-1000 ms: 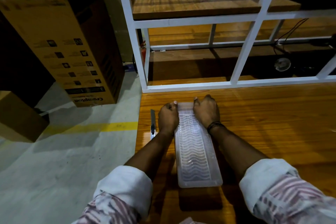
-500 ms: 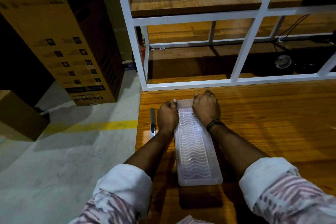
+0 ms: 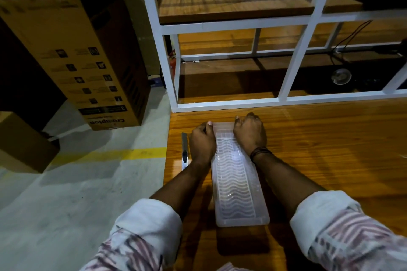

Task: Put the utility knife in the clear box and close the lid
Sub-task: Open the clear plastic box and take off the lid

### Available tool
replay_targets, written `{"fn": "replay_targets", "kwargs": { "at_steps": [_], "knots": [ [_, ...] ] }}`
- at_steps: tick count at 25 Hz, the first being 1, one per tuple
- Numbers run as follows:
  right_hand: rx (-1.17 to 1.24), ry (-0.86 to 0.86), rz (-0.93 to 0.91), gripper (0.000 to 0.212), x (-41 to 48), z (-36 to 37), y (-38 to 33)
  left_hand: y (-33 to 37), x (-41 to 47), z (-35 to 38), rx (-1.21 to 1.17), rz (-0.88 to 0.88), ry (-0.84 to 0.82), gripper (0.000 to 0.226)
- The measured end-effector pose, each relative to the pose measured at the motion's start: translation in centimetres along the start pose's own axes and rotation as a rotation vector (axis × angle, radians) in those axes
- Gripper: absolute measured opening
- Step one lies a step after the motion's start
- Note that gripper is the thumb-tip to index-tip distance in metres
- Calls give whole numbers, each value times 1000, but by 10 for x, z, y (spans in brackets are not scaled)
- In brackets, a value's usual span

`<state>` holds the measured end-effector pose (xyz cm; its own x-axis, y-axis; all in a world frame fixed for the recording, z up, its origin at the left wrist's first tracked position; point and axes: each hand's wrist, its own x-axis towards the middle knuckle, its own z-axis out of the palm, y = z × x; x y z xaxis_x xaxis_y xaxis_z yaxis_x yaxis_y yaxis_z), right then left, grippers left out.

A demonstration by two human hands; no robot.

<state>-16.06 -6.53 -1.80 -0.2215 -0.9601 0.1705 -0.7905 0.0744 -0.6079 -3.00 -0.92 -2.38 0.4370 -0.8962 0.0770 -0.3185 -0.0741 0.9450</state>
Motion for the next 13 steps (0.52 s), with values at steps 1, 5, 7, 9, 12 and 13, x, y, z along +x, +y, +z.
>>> {"fn": "replay_targets", "kwargs": {
  "at_steps": [1, 5, 7, 9, 12, 13],
  "knots": [
    [-4, -5, -5, 47, 0, -2, -1, 1, 0, -1, -16, -12, -18, 40],
    [7, -19, -102, 40, -15, -14, 0, -1, -1, -13, -56, -38, -78, 36],
    [7, -37, -194, 35, -37, -24, 8, -4, -12, -25, -69, -15, -119, 31],
    [-25, -27, -327, 27, -67, -39, 19, -11, -30, -38, -61, -6, -170, 28],
    [-110, -134, -461, 16, -113, -65, 26, -23, -66, -56, -73, -122, -208, 25],
    [-142, -175, -500, 13, -127, -73, 25, -20, -80, -62, -118, -167, -236, 24]
  ]
}}
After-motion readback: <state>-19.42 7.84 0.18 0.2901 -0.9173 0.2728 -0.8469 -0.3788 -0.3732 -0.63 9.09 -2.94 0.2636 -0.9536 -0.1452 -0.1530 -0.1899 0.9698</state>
